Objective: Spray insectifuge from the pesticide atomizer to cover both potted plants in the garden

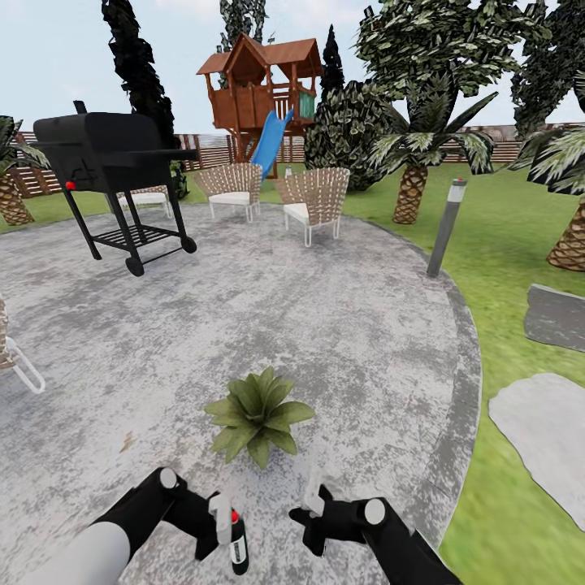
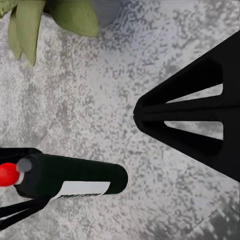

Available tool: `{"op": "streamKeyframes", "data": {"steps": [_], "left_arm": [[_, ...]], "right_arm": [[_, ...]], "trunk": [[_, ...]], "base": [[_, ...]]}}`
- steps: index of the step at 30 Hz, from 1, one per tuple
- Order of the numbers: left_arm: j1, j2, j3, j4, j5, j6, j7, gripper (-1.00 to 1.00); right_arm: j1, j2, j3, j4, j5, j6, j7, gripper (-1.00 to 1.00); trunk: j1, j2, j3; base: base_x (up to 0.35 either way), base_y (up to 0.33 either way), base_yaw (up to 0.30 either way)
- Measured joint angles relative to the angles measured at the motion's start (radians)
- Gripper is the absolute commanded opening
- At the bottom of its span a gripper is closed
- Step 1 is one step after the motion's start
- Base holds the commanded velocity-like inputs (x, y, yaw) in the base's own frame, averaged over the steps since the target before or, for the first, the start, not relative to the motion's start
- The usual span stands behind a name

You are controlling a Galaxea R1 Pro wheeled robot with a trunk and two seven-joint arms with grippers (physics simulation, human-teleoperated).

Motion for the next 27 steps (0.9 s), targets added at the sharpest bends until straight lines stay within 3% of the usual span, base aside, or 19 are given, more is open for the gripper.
{"op": "streamKeyframes", "data": {"steps": [9, 16, 21, 27], "left_arm": [[0.002, -0.003, 0.0, -0.025, 0.001, -0.001, 0.005, -1.0], [0.003, -0.005, 0.0, -0.048, 0.004, -0.002, 0.005, -1.0], [0.004, -0.031, -0.003, -0.06, 0.004, -0.003, 0.005, -1.0], [0.004, -0.047, -0.044, -0.061, 0.005, -0.002, 0.005, -1.0]], "right_arm": [[-0.013, 0.037, 0.009, 0.001, -0.001, 0.0, 0.0, -1.0], [-0.016, 0.052, 0.009, 0.0, -0.002, 0.001, 0.0, -1.0], [-0.016, 0.054, 0.009, 0.001, -0.002, 0.0, 0.0, -1.0], [-0.016, 0.054, 0.01, 0.002, -0.002, -0.001, 0.0, -1.0]], "trunk": [[0.0, 0.0, 0.0], [0.0, 0.0, 0.0], [0.0, 0.0, 0.0], [0.0, 0.0, 0.0]], "base": [[0.0, 0.0, 0.0], [0.0, 0.0, 0.0], [0.0, 0.0, 0.0], [0.0, 0.0, 0.0]]}}
